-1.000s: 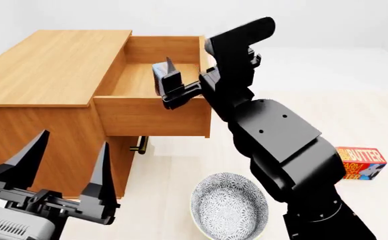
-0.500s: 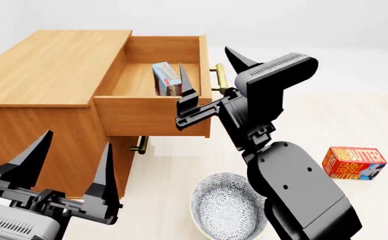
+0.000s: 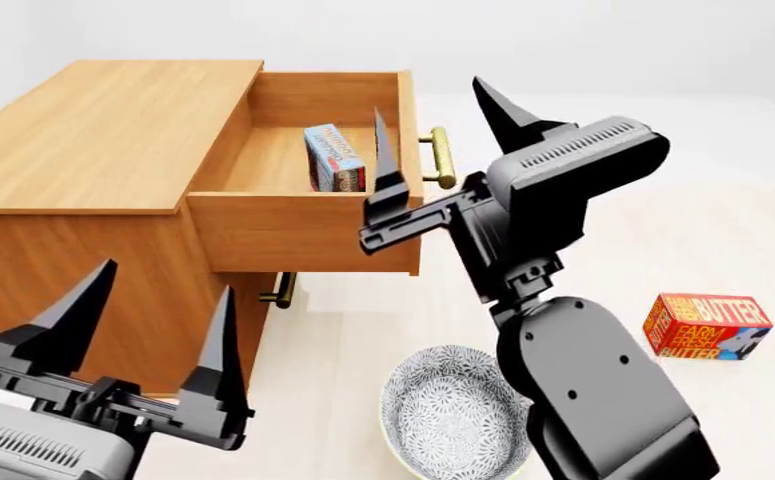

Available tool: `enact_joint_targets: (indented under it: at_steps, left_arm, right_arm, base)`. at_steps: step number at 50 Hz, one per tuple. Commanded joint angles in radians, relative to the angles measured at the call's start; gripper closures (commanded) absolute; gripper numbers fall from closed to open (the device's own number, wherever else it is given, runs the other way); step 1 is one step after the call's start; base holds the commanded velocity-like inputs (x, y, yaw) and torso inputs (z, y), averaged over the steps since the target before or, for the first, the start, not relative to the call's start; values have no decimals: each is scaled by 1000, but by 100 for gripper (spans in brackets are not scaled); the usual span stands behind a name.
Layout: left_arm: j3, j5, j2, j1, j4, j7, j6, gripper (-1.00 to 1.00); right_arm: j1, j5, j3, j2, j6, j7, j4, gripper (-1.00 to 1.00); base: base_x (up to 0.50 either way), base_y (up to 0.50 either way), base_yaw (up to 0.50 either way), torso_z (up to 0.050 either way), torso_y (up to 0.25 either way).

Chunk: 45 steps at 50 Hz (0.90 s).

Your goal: Put the chocolate pudding in the top drawer of the cabinet and close it.

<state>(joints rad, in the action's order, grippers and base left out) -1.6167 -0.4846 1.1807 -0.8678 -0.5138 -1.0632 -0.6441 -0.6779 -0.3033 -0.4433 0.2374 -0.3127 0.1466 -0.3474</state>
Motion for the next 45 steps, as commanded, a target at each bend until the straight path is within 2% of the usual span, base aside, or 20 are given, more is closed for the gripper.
enact_joint_targets:
  at_steps: [1, 20, 24, 28, 34, 45]
  left_arm:
    - [3, -1, -8, -1, -5, 4, 17, -100]
    - [10, -10, -26, -13, -22, 13, 58, -100]
    - [11, -13, -32, -17, -26, 15, 69, -100]
    - [13, -18, -37, -20, -28, 21, 77, -100]
    - [15, -24, -43, -22, -28, 25, 83, -100]
    - [16, -27, -52, -24, -31, 30, 99, -100]
  right_arm:
    - [7, 78, -10, -1, 74, 42, 15, -100]
    - [14, 263, -2, -29, -14, 268, -11, -100]
    - [45, 129, 205, 127, -293, 229, -348, -100]
    - [48, 84, 285, 175, -390, 223, -422, -100]
    - [31, 109, 275, 178, -380, 233, -375, -100]
    - [102, 99, 327, 206, -346, 236, -405, -100]
  base:
    - [0, 0, 0, 0, 0]
    - [0, 0, 0, 0, 0]
    - [0, 0, 0, 0, 0]
    - [0, 0, 0, 0, 0]
    - [0, 0, 0, 0, 0]
    - [0, 0, 0, 0, 0]
